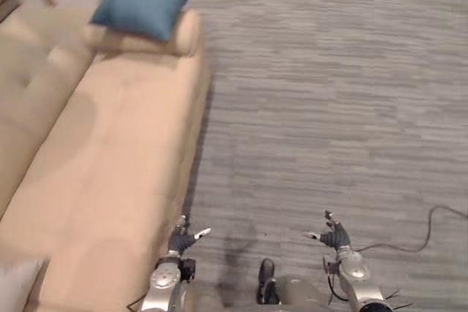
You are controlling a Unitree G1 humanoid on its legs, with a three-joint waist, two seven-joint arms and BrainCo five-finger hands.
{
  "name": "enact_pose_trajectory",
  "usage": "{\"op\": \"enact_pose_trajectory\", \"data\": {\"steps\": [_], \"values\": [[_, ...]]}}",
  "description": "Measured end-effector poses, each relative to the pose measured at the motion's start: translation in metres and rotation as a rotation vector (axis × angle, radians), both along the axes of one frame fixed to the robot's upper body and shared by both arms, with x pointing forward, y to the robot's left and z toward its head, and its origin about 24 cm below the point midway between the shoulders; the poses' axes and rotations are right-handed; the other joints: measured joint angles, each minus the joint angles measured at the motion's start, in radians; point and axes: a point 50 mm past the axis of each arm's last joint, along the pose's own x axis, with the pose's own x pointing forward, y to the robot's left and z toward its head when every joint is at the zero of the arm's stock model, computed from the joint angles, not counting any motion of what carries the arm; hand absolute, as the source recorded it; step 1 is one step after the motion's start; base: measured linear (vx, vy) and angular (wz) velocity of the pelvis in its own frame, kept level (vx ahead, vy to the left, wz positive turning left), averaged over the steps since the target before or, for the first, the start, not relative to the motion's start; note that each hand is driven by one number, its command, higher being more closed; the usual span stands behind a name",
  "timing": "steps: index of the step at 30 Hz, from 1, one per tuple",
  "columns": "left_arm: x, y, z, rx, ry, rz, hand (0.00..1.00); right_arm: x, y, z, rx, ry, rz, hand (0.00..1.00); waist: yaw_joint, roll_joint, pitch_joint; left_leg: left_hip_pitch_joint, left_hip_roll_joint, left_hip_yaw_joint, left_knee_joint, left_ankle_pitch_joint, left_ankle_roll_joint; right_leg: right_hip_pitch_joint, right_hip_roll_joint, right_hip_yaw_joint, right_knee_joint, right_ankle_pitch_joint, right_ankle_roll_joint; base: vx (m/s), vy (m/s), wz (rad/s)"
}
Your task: Pick up cushions and gather them together orderly.
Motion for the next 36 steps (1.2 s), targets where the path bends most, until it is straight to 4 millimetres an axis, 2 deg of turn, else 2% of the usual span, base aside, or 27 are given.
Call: {"op": "enact_pose_trajectory", "data": {"steps": [1, 3, 4, 5, 6, 7, 8, 9, 10, 11, 12, 14, 15, 16, 19, 20, 22, 24, 25, 26, 27, 28, 29, 31, 33, 34, 36], "values": [[-0.003, 0.000, 0.001, -0.005, -0.003, 0.006, 0.00, 0.001, 0.002, 0.000, -0.004, 0.001, 0.015, 0.00, 0.023, -0.003, 0.007, -0.064, -0.044, -0.033, -0.081, 0.000, 0.001, 0.041, -0.018, 0.041, -0.016, -0.013, 0.021, 0.32, 0.221, -1.10], [-0.007, 0.001, 0.000, -0.010, 0.000, 0.018, 0.00, 0.004, -0.001, 0.000, -0.016, 0.004, 0.022, 0.00, 0.032, 0.003, 0.009, -0.124, -0.101, -0.073, -0.259, 0.010, -0.015, 0.078, -0.051, 0.060, -0.048, -0.026, 0.045, 0.33, 0.255, -0.86], [-0.007, 0.000, 0.001, -0.012, -0.007, 0.023, 0.00, 0.004, -0.001, -0.001, -0.017, 0.012, 0.019, 0.00, 0.057, 0.017, 0.004, -0.136, -0.132, -0.087, -0.503, 0.048, -0.065, 0.109, -0.071, 0.068, -0.077, -0.037, 0.063, 0.38, 0.302, -0.66], [-0.007, 0.000, 0.003, -0.009, -0.015, 0.024, 0.00, 0.003, -0.001, -0.002, -0.015, 0.017, 0.017, 0.00, 0.073, 0.037, 0.002, -0.138, -0.128, -0.085, -0.638, 0.121, -0.064, 0.140, -0.067, 0.070, -0.102, -0.050, 0.088, 0.42, 0.316, -0.66], [-0.007, 0.001, 0.002, -0.005, -0.012, 0.029, 0.00, 0.002, 0.001, -0.003, -0.008, 0.025, 0.018, 0.00, 0.082, 0.035, -0.002, -0.127, -0.130, -0.081, -0.642, 0.176, -0.026, 0.154, -0.065, 0.079, -0.108, -0.058, 0.106, 0.66, 0.373, -0.15], [-0.004, 0.004, 0.004, 0.004, -0.023, 0.035, 0.00, 0.003, 0.009, -0.004, 0.011, 0.023, 0.021, 0.00, 0.084, -0.008, -0.020, -0.130, -0.191, -0.073, -0.642, 0.145, 0.039, 0.167, -0.117, 0.086, -0.110, -0.080, 0.131, 0.73, 0.345, 0.23], [0.001, 0.004, 0.007, 0.005, -0.040, 0.033, 0.00, 0.004, 0.005, -0.003, 0.004, 0.021, 0.016, 0.00, 0.075, -0.028, -0.024, -0.146, -0.219, -0.072, -0.608, 0.110, 0.089, 0.153, -0.146, 0.086, -0.067, -0.100, 0.173, 0.63, 0.275, 0.43], [0.003, 0.001, 0.008, -0.002, -0.043, 0.033, 0.00, 0.006, 0.003, -0.003, -0.001, 0.023, 0.011, 0.00, 0.076, -0.029, -0.024, -0.149, -0.227, -0.071, -0.580, 0.088, 0.107, 0.138, -0.159, 0.089, -0.014, -0.112, 0.193, 0.58, 0.293, 0.36], [0.001, -0.004, 0.006, -0.013, -0.035, 0.025, 0.00, 0.008, 0.000, -0.003, -0.001, 0.024, -0.007, 0.00, 0.078, -0.030, -0.024, -0.119, -0.242, -0.061, -0.545, 0.049, 0.129, 0.096, -0.182, 0.110, 0.172, -0.133, 0.234, 0.45, 0.247, 0.20], [0.000, -0.005, 0.005, -0.016, -0.029, 0.019, 0.00, 0.008, 0.002, -0.003, 0.008, 0.026, -0.016, 0.00, 0.075, -0.033, -0.022, -0.064, -0.256, -0.058, -0.540, 0.014, 0.136, 0.047, -0.198, 0.145, 0.367, -0.109, 0.327, 0.69, 0.354, 0.18], [-0.003, -0.005, 0.004, -0.011, -0.017, 0.011, 0.00, 0.007, 0.004, -0.005, 0.018, 0.031, -0.020, 0.00, 0.073, -0.035, -0.021, 0.010, -0.271, -0.070, -0.553, -0.032, 0.144, -0.007, -0.208, 0.168, 0.568, -0.045, 0.373, 0.58, 0.243, 0.18], [-0.003, -0.002, 0.003, 0.007, -0.009, -0.008, 0.00, 0.001, 0.008, -0.009, 0.030, 0.049, -0.026, 0.00, 0.068, -0.048, -0.017, 0.130, -0.300, -0.088, -0.587, -0.054, 0.150, -0.068, -0.251, 0.120, 0.803, -0.072, 0.316, 0.57, 0.163, 0.34], [-0.003, -0.002, 0.004, 0.013, -0.009, -0.016, 0.00, -0.005, 0.008, -0.012, 0.031, 0.069, -0.029, 0.00, 0.057, -0.046, -0.025, 0.208, -0.305, -0.104, -0.635, -0.057, 0.150, -0.112, -0.279, 0.043, 0.854, -0.112, 0.244, 0.53, 0.072, 0.50], [-0.002, -0.002, 0.004, 0.014, -0.013, -0.014, 0.00, -0.006, 0.008, -0.012, 0.028, 0.071, -0.026, 0.00, 0.041, -0.036, -0.034, 0.264, -0.305, -0.133, -0.692, -0.065, 0.151, -0.184, -0.288, -0.039, 0.816, -0.138, 0.201, 0.55, 0.059, 0.47], [0.007, 0.002, 0.009, 0.030, -0.036, -0.026, 0.00, -0.005, 0.005, -0.012, 0.029, 0.071, -0.040, 0.00, 0.018, -0.036, -0.032, 0.351, -0.290, -0.196, -0.779, -0.072, 0.140, -0.318, -0.254, -0.103, 0.551, -0.148, 0.178, 0.68, -0.017, 0.55], [0.011, 0.000, 0.009, 0.026, -0.041, -0.031, 0.00, -0.008, 0.000, -0.013, 0.022, 0.078, -0.058, 0.00, -0.002, -0.015, -0.020, 0.408, -0.255, -0.223, -0.804, -0.083, 0.118, -0.330, -0.195, -0.082, 0.287, -0.061, 0.182, 0.49, -0.045, 0.69], [0.013, 0.000, 0.011, 0.031, -0.047, -0.034, 0.00, -0.013, -0.001, -0.016, 0.023, 0.102, -0.063, 0.00, -0.011, -0.029, -0.014, 0.464, -0.247, -0.256, -0.811, -0.100, 0.079, -0.338, -0.157, -0.018, -0.014, 0.094, 0.204, 0.67, -0.117, 0.74], [0.011, 0.006, 0.009, 0.047, -0.035, -0.029, 0.00, -0.021, -0.001, -0.020, 0.024, 0.127, -0.069, 0.00, -0.022, -0.059, -0.017, 0.537, -0.241, -0.323, -0.769, -0.146, 0.011, -0.352, -0.158, 0.047, -0.062, 0.212, 0.172, 0.85, -0.265, 0.95], [0.009, 0.002, 0.005, 0.035, -0.015, -0.027, 0.00, -0.024, -0.005, -0.021, 0.017, 0.143, -0.076, 0.00, -0.034, -0.036, -0.029, 0.533, -0.210, -0.353, -0.704, -0.150, 0.006, -0.347, -0.149, 0.028, -0.009, 0.314, 0.148, 0.99, -0.334, 0.78], [0.007, -0.006, 0.002, 0.008, -0.001, -0.021, 0.00, -0.023, -0.011, -0.020, 0.007, 0.139, -0.086, 0.00, -0.029, 0.031, -0.042, 0.466, -0.150, -0.360, -0.524, -0.103, -0.061, -0.339, -0.108, -0.019, 0.066, 0.269, 0.110, 0.66, -0.211, 0.52], [0.008, -0.008, 0.002, 0.002, -0.003, -0.015, 0.00, -0.019, -0.010, -0.018, 0.008, 0.130, -0.085, 0.00, -0.029, 0.041, -0.040, 0.421, -0.139, -0.353, -0.437, -0.045, -0.090, -0.327, -0.100, -0.029, 0.085, 0.240, 0.107, 0.92, -0.318, 0.15], [0.007, -0.009, 0.001, -0.010, 0.002, 0.005, 0.00, -0.013, -0.008, -0.015, 0.008, 0.111, -0.068, 0.00, -0.022, 0.043, -0.030, 0.329, -0.132, -0.318, -0.235, 0.196, -0.103, -0.266, -0.083, -0.029, 0.071, 0.202, 0.096, 0.72, -0.250, -0.09], [0.007, -0.012, 0.000, -0.024, 0.004, 0.013, 0.00, -0.009, -0.007, -0.012, 0.012, 0.087, -0.066, 0.00, -0.006, 0.051, -0.019, 0.240, -0.068, -0.238, -0.037, 0.256, -0.086, -0.154, -0.057, -0.025, 0.001, 0.189, 0.083, 0.85, -0.280, -0.12], [0.015, -0.013, 0.005, -0.026, -0.023, 0.006, 0.00, -0.008, -0.006, -0.011, 0.022, 0.079, -0.075, 0.00, 0.005, 0.033, -0.002, 0.129, -0.012, -0.134, 0.126, 0.123, 0.018, -0.014, -0.055, -0.027, -0.071, 0.169, 0.067, 0.61, -0.108, 0.06], [0.016, -0.013, 0.008, -0.030, -0.046, 0.004, 0.00, -0.008, -0.007, -0.011, 0.024, 0.069, -0.085, 0.00, 0.024, 0.009, 0.006, 0.024, -0.023, -0.089, 0.094, 0.044, 0.027, 0.085, -0.079, -0.028, -0.123, 0.157, 0.068, 0.53, -0.005, 0.07], [0.017, -0.011, 0.011, -0.024, -0.060, 0.004, 0.00, -0.006, -0.010, -0.009, 0.019, 0.057, -0.095, 0.00, 0.027, -0.009, 0.007, -0.053, -0.051, -0.080, -0.017, 0.014, 0.025, 0.125, -0.108, -0.040, -0.143, 0.114, 0.104, 0.49, 0.094, 0.27], [0.020, -0.016, 0.013, -0.040, -0.071, -0.002, 0.00, -0.005, -0.023, -0.005, -0.002, 0.044, -0.137, 0.00, 0.024, 0.022, 0.012, -0.112, -0.078, -0.085, -0.339, 0.026, 0.012, 0.172, -0.115, -0.072, -0.146, 0.065, 0.160, 0.48, 0.174, 0.34]]}}
